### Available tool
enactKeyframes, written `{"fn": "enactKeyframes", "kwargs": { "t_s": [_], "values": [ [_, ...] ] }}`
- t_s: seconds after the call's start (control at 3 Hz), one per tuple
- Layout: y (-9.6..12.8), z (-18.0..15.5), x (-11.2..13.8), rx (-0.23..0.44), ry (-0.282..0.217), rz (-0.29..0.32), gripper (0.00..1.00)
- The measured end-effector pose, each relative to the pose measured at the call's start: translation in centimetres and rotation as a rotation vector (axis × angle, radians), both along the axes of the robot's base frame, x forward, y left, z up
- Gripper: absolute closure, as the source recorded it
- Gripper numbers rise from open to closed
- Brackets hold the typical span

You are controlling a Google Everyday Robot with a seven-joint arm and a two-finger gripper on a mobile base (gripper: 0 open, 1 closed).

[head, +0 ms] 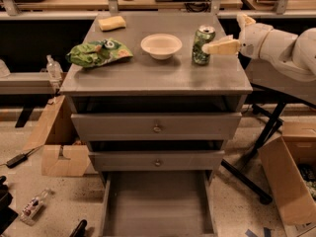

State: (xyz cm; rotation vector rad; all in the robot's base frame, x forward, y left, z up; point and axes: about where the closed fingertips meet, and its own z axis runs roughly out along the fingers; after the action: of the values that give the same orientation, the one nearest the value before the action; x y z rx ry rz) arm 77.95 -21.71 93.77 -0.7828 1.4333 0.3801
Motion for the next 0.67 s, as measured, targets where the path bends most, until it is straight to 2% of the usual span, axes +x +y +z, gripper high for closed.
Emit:
{"fn": "enactKeyframes", "kwargs": {
  "t_s": [0.33, 0.67],
  "values": [
    [1.1, -1.2, 2.0, 0.044, 0.027, 0.014, 0.00],
    [2.4, -2.6, 2.8, 0.079, 0.086, 0.039, 0.00]
  ]
}}
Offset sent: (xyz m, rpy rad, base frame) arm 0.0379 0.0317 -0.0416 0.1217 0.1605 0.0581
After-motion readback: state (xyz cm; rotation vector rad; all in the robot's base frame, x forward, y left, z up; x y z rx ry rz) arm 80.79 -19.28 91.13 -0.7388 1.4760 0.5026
